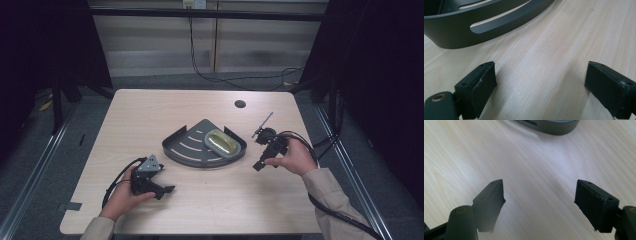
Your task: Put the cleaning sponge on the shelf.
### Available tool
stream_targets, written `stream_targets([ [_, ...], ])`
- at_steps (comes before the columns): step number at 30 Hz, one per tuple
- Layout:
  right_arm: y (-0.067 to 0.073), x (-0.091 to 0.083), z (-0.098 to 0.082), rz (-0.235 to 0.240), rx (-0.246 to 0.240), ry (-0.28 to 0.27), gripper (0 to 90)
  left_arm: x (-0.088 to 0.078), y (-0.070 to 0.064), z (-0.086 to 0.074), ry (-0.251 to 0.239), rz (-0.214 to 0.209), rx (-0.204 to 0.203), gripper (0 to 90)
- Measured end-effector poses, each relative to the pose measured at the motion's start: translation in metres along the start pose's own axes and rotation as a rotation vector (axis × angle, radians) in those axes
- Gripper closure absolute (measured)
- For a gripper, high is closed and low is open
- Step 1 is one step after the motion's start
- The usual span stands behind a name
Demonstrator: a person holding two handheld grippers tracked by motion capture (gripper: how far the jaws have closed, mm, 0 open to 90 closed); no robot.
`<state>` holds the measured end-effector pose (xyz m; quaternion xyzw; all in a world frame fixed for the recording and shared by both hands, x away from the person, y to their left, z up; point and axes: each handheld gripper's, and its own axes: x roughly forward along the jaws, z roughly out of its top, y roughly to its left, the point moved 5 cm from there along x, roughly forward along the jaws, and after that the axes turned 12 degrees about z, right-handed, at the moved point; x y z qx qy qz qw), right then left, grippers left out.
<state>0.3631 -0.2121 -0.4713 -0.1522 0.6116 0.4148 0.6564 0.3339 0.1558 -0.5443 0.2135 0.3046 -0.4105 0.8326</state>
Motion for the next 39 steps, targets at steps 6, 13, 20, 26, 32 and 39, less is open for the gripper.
stream_targets([
  [6,0.000,0.007,-0.012,-0.002,-0.009,-0.012,23.5,0.000,0.000,0.000,0.000,0.000,0.001,9.6],
  [13,-0.003,0.016,-0.027,0.017,0.005,-0.012,23.5,0.000,0.000,0.000,0.000,0.000,0.000,9.6],
  [20,-0.006,0.021,-0.043,0.010,0.016,-0.027,23.5,0.000,0.000,0.000,0.000,0.000,0.000,9.6],
  [26,-0.010,0.024,-0.056,0.013,0.034,-0.038,23.5,0.000,0.000,0.000,0.000,0.000,0.001,9.6],
  [32,-0.012,0.027,-0.064,0.013,0.040,-0.053,23.4,0.000,0.000,0.000,0.000,0.000,0.000,9.7],
  [39,-0.011,0.032,-0.067,0.013,0.033,-0.069,23.4,0.000,0.000,0.000,0.000,0.000,0.000,9.7],
])
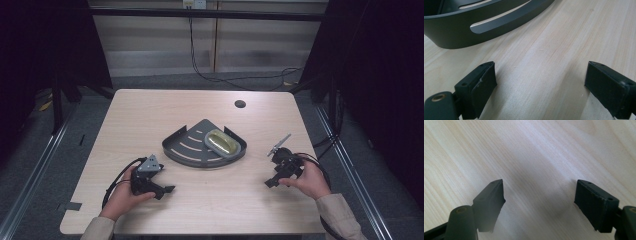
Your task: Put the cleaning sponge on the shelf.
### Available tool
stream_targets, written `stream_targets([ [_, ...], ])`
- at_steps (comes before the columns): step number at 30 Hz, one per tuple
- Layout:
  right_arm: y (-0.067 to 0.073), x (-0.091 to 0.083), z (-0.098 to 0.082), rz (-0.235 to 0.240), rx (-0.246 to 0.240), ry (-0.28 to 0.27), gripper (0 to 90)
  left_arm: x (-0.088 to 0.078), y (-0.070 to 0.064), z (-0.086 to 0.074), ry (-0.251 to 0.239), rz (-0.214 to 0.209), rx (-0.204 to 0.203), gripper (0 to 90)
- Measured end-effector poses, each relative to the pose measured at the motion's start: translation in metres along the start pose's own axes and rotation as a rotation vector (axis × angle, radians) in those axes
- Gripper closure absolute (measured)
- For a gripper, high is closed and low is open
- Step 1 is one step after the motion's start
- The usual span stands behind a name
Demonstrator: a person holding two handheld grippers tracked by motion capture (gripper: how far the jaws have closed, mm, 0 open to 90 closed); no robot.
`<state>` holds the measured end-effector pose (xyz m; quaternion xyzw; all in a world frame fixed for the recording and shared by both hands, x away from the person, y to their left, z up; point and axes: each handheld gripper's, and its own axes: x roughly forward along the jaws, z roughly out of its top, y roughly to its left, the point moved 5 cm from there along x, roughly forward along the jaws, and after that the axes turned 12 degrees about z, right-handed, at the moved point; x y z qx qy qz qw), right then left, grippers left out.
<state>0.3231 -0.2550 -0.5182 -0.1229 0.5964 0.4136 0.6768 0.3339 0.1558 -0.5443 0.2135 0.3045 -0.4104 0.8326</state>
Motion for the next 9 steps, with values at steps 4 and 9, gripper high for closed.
stream_targets([
  [4,0.0007,0.0011,-0.0004,0.001,-0.006,-0.008,23.5,0.0000,0.0000,0.0000,0.000,0.000,0.000,9.6],
  [9,0.0015,0.0011,0.0044,-0.015,-0.018,-0.013,23.6,0.0000,0.0000,0.0000,0.000,0.000,0.001,9.6],
])
